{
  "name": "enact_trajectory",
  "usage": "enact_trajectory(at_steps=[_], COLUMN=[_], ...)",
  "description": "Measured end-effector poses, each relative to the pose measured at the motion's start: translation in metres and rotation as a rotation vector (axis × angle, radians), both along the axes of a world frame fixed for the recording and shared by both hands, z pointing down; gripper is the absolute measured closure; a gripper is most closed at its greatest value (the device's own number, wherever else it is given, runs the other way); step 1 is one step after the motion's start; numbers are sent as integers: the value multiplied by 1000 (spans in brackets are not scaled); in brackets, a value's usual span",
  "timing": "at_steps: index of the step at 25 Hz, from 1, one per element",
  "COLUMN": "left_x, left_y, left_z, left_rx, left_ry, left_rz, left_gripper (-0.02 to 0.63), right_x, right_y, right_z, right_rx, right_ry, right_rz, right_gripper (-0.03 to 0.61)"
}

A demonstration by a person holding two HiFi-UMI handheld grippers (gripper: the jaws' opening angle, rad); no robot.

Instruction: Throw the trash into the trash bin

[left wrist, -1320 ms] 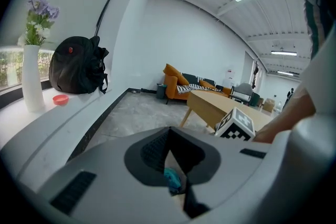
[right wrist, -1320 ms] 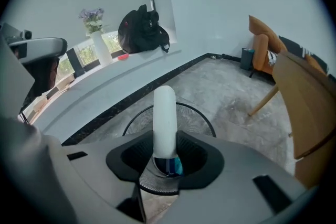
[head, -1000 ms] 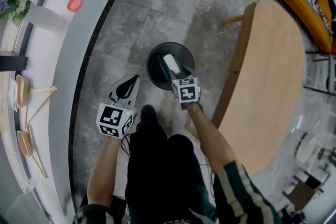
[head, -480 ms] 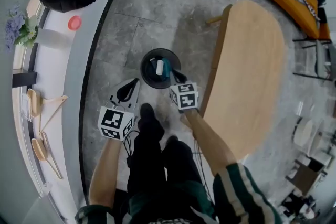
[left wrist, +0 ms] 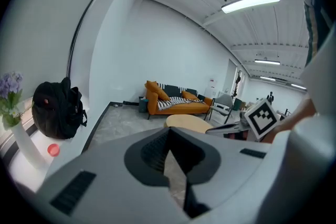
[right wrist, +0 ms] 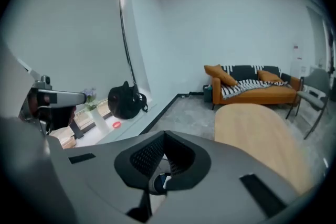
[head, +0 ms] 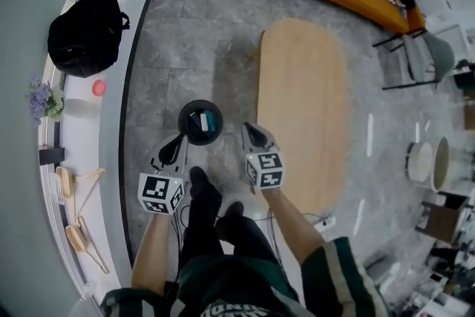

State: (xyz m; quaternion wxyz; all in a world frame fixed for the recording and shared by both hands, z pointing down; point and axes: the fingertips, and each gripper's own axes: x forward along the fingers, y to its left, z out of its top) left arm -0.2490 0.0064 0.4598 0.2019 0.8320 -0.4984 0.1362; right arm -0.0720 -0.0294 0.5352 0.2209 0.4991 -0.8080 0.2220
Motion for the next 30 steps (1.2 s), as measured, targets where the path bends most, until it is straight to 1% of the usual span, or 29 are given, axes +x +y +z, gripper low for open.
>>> enact_trajectory(at_steps=[3, 6, 9, 12, 15, 21, 26, 30], left_x=[30, 64, 95, 124, 144, 174, 185, 181], left_y=[10, 18, 34, 52, 82, 124, 147, 152], left_z=[-45, -91, -137, -177, -201, -226, -230, -233], left_rx=[25, 75, 121, 164, 178, 199, 205, 213], left_ry=[5, -6, -15, -28, -47, -48, -66, -66], left_rz=[24, 76, 104, 137, 169, 185, 198, 184], left_gripper=[612, 612, 612, 612, 612, 612, 612, 612], right_x=[45, 94, 137, 173, 199, 234, 232, 229], right_y=[25, 50, 79, 106, 141, 178, 203, 208], right_z=[-65, -122, -175, -216, -243, -288, -297, -302], right_rx=[69, 136, 195, 240, 262, 323, 325, 343], right_ry=[-10, -33, -46, -39, -47, -65, -80, -82], right_rz=[43, 128, 179, 214, 244, 272, 255, 255], right_gripper=[577, 577, 577, 577, 578, 578, 578, 578])
